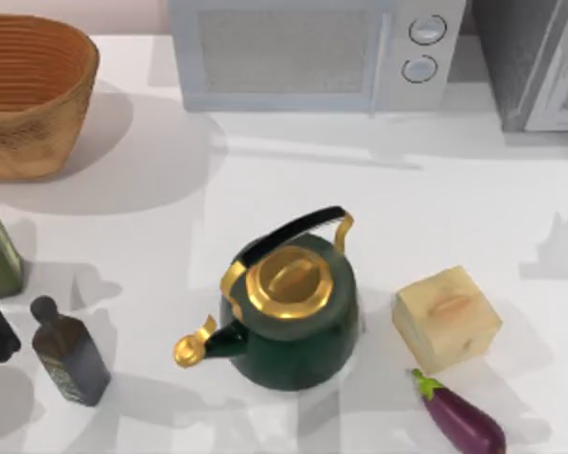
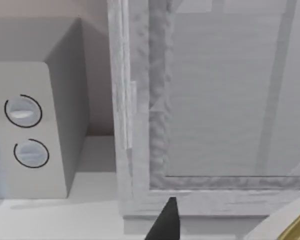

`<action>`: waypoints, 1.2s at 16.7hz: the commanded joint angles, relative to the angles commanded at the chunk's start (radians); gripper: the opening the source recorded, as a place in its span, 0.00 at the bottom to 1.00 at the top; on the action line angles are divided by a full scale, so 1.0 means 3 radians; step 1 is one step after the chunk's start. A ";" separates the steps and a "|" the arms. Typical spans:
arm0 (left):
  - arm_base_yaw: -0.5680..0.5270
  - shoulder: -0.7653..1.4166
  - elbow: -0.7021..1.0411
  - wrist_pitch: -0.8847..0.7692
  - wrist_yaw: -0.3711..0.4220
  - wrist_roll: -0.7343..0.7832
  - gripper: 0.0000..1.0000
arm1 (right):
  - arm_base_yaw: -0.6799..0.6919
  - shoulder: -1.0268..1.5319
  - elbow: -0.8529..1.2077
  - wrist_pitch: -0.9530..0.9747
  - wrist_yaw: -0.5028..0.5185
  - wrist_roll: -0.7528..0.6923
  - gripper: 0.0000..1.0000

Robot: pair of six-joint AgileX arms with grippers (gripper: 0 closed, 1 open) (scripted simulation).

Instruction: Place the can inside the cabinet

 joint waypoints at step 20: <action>0.0000 0.0000 0.0000 0.0000 0.0000 0.0000 1.00 | 0.0020 -0.2464 -0.0893 -0.1237 -0.0019 -0.0026 0.00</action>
